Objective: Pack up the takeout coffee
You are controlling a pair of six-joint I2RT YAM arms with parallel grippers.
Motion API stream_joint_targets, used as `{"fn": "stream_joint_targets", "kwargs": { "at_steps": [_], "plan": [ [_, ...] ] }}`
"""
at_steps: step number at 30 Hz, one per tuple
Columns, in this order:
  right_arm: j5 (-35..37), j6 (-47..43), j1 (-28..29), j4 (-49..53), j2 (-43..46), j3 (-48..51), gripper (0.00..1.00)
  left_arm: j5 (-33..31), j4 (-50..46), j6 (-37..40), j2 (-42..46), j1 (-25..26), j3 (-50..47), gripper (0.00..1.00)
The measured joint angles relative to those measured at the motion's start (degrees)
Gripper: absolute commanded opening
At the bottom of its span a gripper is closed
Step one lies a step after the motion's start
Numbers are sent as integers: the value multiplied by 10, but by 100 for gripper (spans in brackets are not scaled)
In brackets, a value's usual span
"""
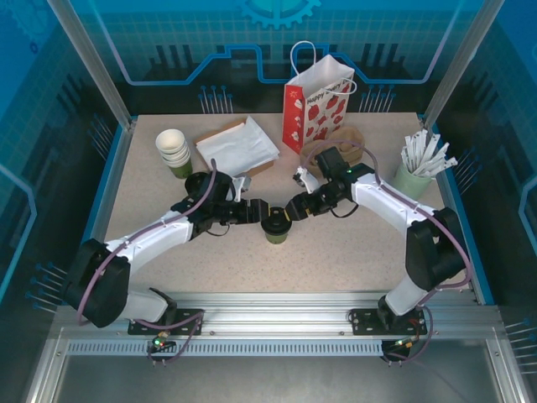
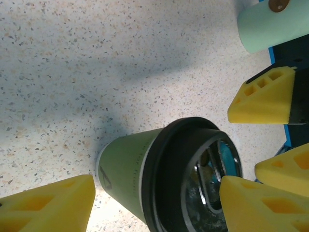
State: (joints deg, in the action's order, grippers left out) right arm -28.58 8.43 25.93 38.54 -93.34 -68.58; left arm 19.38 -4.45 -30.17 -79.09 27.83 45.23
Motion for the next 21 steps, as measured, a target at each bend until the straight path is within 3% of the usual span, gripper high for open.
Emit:
{"fn": "stream_joint_targets", "kwargs": {
  "at_steps": [11, 16, 21],
  "plan": [
    [-11, 6, 0, -20, -25, 1, 54, 7, 19, 3, -28, 0, 0, 55],
    [-12, 6, 1, -15, -25, -2, 58, 6, 24, 1, -28, 0, 0, 60],
    [-1, 4, 4, -7, -16, -16, 68, 6, 19, 0, -27, 0, 0, 70]
  ]
}}
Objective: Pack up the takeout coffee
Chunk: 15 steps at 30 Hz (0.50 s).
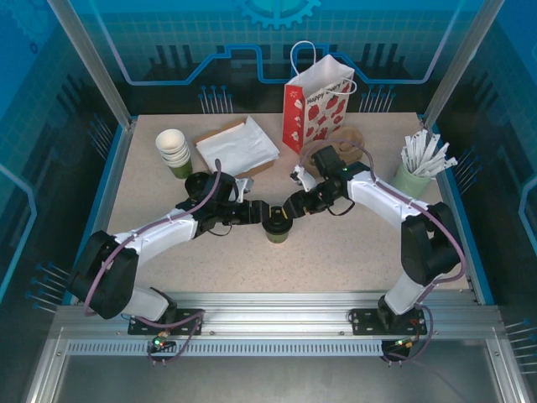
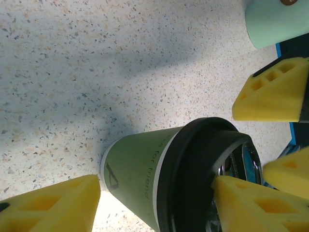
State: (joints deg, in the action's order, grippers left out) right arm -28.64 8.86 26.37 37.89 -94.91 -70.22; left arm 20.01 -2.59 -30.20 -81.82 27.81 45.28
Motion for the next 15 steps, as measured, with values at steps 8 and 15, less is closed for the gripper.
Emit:
{"fn": "stream_joint_targets", "kwargs": {
  "at_steps": [8, 15],
  "plan": [
    [91, -36, 47, 2, 122, 56, 88, -19, -14, -8, 64, -2, 3, 75],
    [193, -63, 119, -13, 145, 141, 95, -42, -31, -13, 145, -56, -2, 76]
  ]
}}
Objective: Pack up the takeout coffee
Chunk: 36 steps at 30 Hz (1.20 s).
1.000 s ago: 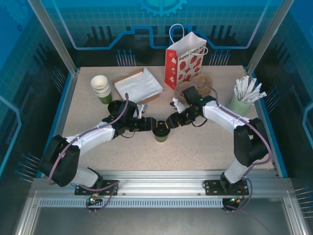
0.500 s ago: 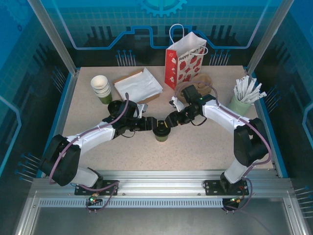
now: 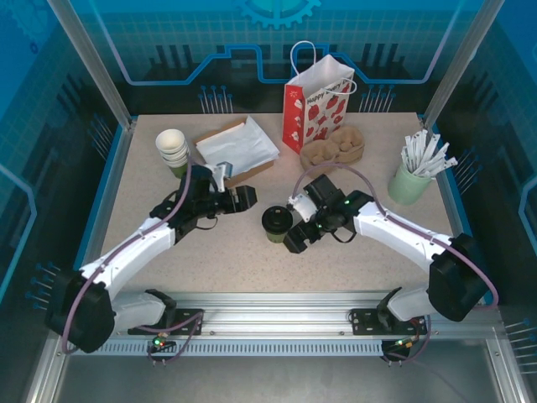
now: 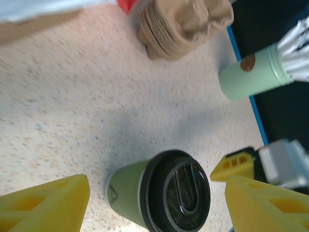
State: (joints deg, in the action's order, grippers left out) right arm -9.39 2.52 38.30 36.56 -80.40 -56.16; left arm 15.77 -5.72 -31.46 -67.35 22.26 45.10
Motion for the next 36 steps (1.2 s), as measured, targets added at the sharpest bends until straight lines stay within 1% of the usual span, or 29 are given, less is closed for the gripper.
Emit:
{"fn": "stream_joint_targets", "kwargs": {
  "at_steps": [4, 8, 13, 17, 22, 36],
  "plan": [
    [15, -11, 5, -24, -6, 3, 95, -6, -15, -1, 38, -34, -13, 76],
    [19, -16, 16, -47, -35, 2, 95, -6, -36, -1, 57, -61, -26, 76],
    [19, -22, 27, -62, -61, -2, 92, -10, -58, -1, 72, -86, -33, 76],
    [22, -30, 28, -74, -74, -18, 85, -12, -61, -1, 75, -87, -33, 76],
    [26, -37, 30, -84, -85, -34, 80, -12, -61, -1, 75, -87, -33, 76],
    [26, -39, 52, -92, -127, -68, 79, -12, -70, -1, 82, -87, -33, 76]
  ]
}}
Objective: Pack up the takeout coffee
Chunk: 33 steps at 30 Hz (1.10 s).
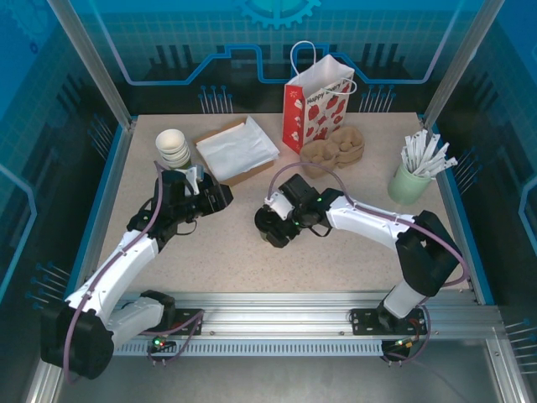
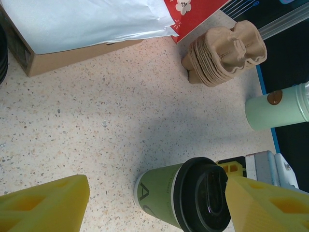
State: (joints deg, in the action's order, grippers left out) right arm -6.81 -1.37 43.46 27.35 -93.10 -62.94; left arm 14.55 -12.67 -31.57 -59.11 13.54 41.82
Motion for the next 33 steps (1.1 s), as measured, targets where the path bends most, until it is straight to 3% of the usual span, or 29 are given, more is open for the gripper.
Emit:
{"fn": "stream_joint_targets", "kwargs": {
  "at_steps": [14, 26, 33],
  "plan": [
    [14, -1, 7, 16, 2, -15, 89, 0, -2, 0, 0, 0, -7, 77],
    [29, 0, -9, 67, 121, -15, 90, 1, 5, 1, -9, 0, -7, 77],
    [14, 28, -26, 49, 139, -53, 90, -74, -14, 20, 0, -12, -7, 77]
  ]
}}
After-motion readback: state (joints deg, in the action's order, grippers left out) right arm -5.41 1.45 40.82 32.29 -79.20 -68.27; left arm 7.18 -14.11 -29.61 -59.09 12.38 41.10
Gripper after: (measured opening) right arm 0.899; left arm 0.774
